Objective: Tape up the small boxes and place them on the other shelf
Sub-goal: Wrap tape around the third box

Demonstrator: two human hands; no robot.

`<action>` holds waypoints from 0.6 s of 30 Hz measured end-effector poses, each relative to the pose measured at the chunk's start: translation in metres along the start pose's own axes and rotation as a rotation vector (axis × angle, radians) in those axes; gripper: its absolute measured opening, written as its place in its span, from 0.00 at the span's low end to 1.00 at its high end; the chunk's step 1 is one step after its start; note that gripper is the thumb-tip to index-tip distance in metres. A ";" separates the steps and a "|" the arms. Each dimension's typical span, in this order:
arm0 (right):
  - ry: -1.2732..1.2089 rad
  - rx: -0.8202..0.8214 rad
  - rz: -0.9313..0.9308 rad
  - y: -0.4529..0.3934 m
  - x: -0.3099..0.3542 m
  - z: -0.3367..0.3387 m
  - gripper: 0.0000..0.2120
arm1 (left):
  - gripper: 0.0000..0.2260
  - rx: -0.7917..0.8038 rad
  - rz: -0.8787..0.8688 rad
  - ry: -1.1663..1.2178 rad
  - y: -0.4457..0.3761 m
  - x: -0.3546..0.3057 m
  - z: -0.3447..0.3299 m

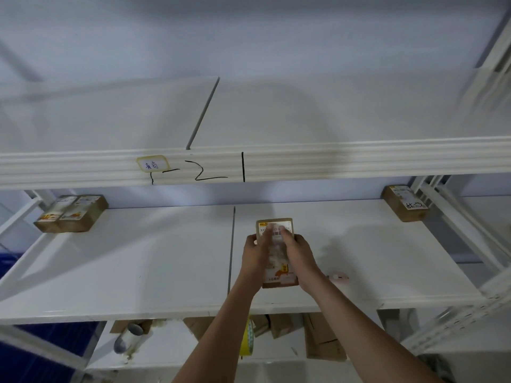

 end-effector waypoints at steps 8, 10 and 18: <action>0.157 -0.117 0.110 0.001 0.005 -0.010 0.25 | 0.29 -0.132 -0.156 -0.219 -0.004 -0.006 -0.005; 0.164 -0.120 0.097 0.001 0.004 -0.011 0.24 | 0.28 -0.135 -0.152 -0.259 -0.004 -0.005 -0.005; 0.122 -0.069 -0.012 -0.001 0.007 -0.003 0.24 | 0.26 0.071 0.075 -0.056 -0.001 -0.003 0.005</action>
Point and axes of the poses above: each hand's wrist, its own y-axis away from the middle knuckle, its own z-axis out of the back of the hand, x = y × z, the point moved 1 cm from there along -y, towards the middle knuckle, and after that the axes turned 6 degrees about y, right-handed, at the moved point
